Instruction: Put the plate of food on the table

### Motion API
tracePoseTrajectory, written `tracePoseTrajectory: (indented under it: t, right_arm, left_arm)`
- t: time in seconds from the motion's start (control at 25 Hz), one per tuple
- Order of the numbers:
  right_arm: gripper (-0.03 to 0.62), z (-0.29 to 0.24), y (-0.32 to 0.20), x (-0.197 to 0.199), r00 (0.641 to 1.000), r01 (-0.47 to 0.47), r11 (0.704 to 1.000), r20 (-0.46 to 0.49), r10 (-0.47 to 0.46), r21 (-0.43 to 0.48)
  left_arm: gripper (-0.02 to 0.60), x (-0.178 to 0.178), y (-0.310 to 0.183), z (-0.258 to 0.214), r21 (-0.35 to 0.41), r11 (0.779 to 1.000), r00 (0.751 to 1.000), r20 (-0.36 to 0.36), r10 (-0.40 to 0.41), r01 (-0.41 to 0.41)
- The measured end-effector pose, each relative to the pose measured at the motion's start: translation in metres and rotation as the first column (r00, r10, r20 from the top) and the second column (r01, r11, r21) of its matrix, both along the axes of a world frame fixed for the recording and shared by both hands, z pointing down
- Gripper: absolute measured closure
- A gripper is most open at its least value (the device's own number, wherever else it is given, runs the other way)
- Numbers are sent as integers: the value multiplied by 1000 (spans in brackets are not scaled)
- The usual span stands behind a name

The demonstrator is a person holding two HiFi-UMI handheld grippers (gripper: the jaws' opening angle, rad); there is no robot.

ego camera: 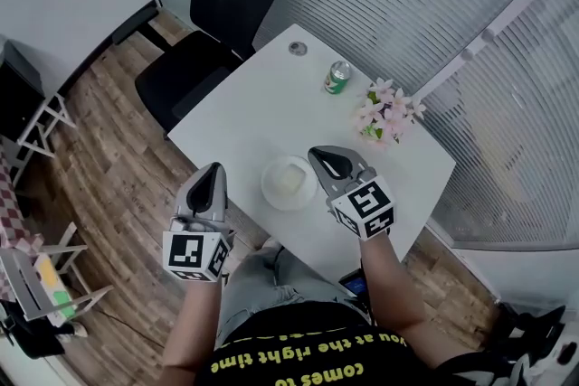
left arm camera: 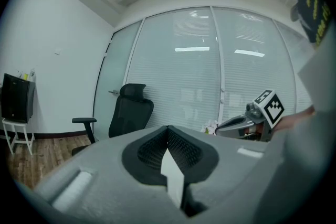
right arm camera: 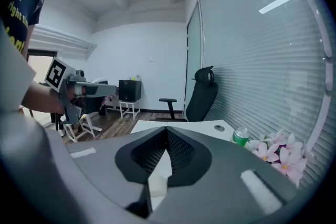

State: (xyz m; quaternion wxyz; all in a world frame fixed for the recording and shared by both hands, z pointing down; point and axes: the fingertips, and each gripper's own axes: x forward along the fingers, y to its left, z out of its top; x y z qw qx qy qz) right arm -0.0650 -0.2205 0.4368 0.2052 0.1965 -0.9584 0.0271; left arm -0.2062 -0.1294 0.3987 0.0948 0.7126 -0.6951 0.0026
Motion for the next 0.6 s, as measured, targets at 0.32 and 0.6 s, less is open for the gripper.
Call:
tracePoseTrajectory:
  t: [0.32,0.6]
  right_arm:
    - [586,-31,-7,36,995,-103,993,27,101,61]
    - [586,-56,-16,77,969,-230,971,107,222,68]
  left_arm:
    - [581,18,-18,-19,33,997,997,26,68,-69]
    - [581,36,-36,-29,51,989,990,38,138,-140]
